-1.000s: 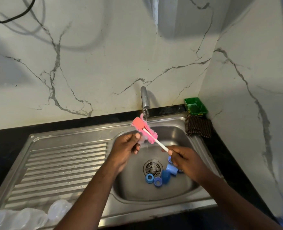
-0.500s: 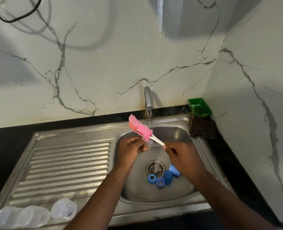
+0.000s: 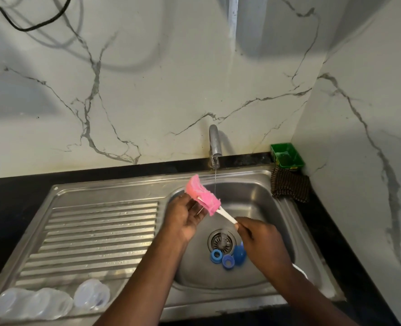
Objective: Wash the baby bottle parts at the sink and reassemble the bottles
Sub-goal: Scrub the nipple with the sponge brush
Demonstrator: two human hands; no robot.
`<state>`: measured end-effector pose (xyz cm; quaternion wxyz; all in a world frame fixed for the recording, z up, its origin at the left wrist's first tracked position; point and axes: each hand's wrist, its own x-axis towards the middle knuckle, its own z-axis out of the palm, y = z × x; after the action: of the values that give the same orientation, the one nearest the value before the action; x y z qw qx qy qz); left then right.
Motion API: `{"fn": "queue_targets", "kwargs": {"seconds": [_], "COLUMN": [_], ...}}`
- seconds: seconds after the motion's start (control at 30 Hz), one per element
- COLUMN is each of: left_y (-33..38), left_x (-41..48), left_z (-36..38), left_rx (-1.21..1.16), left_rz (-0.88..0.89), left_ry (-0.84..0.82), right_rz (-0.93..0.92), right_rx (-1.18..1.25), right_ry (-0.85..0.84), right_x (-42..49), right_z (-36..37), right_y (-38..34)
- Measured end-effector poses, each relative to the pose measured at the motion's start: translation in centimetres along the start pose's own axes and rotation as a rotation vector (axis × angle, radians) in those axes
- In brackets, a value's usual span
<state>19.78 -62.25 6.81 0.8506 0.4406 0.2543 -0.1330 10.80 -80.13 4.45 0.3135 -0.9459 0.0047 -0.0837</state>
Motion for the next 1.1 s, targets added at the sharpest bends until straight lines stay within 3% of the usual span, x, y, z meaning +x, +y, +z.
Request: {"fn": "queue_targets", "kwargs": {"seconds": [0.17, 0.3, 0.43, 0.57, 0.67, 0.87, 1.1], "left_y": [0.0, 0.6, 0.9, 0.7, 0.1, -0.5, -2.1], "left_x": [0.7, 0.5, 0.7, 1.3, 1.4, 0.9, 0.6], "left_z": [-1.4, -2.5, -3.7, -4.0, -3.9, -3.9, -2.5], "left_rx": [0.051, 0.312, 0.698, 0.905, 0.837, 0.468, 0.576], "left_rz": [0.165, 0.493, 0.657, 0.755, 0.734, 0.517, 0.458], "left_ry": [-0.007, -0.036, -0.158, -0.09, -0.139, -0.178, -0.218], "right_rz": [0.098, 0.184, 0.13, 0.083, 0.081, 0.087, 0.058], "right_rx": [0.227, 0.416, 0.448, 0.349, 0.335, 0.374, 0.282], "right_ry": [0.026, 0.057, 0.006, -0.01, -0.038, -0.044, -0.015], "right_x": [-0.5, -0.6, -0.2, 0.1, 0.4, 0.6, 1.3], "right_z": [-0.7, -1.2, -1.4, -1.0, -0.3, -0.1, 0.3], "right_y": [1.1, 1.0, 0.1, -0.4, -0.8, -0.8, -0.5]}}
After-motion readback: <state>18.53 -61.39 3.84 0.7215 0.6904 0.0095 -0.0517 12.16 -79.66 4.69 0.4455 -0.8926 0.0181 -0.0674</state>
